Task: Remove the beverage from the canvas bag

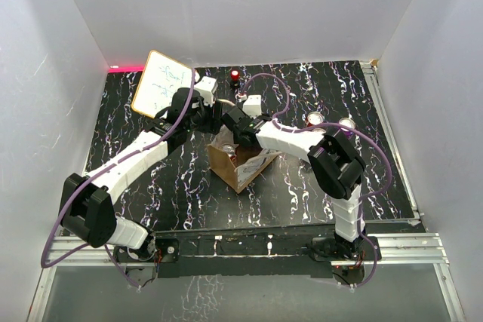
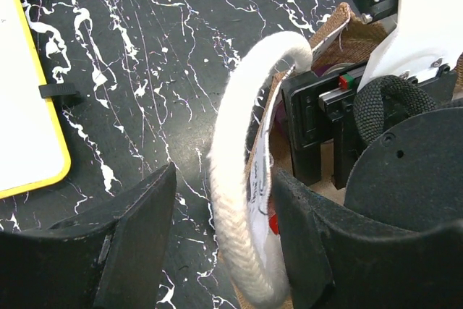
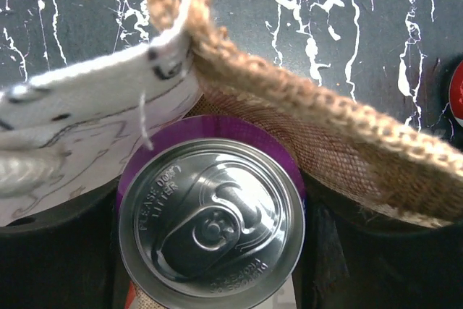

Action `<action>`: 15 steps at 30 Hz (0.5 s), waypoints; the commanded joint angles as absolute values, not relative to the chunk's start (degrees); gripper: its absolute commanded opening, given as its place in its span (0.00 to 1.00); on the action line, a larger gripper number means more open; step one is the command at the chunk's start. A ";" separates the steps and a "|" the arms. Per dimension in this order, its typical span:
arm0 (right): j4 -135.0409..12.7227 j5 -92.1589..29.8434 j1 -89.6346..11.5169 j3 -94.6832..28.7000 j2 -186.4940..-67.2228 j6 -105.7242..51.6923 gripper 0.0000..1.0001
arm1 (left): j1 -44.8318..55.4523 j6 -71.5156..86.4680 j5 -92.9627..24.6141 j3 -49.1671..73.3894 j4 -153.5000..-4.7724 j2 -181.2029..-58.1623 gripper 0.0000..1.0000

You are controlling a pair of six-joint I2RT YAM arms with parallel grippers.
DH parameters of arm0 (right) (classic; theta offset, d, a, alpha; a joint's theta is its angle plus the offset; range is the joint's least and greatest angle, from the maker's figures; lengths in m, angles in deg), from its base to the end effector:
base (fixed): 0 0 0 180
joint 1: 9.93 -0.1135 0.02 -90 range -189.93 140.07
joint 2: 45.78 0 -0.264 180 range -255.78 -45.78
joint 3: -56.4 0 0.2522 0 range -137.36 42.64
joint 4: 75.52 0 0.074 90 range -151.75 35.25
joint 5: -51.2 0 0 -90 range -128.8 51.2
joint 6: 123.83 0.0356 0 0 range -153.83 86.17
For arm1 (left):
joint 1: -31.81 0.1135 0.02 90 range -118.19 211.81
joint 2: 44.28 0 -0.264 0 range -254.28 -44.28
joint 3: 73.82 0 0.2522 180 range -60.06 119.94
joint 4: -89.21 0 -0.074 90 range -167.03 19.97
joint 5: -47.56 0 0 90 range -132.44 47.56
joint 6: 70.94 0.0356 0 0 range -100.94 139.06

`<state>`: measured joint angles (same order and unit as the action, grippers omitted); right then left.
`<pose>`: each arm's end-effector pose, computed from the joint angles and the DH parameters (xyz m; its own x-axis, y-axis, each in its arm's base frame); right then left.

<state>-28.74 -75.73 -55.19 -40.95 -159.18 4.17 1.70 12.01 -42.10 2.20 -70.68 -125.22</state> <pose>0.3066 0.2790 0.1949 -0.7241 -0.0316 -0.6889 0.0903 0.9860 -0.1401 0.2845 -0.1652 0.3062 -0.4254 0.1048 -0.8989 0.4576 0.8819 -0.1137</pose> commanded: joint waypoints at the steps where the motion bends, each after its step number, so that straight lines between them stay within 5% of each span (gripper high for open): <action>1: -32.72 -76.51 -54.84 -41.18 -155.18 2.14 0.49 | 1.65 12.46 -42.00 4.46 -70.62 -123.48 0.55; 15: -39.91 -67.78 -54.83 -35.05 -140.53 -2.27 0.15 | 1.62 12.17 -41.51 4.54 -70.64 -123.80 0.55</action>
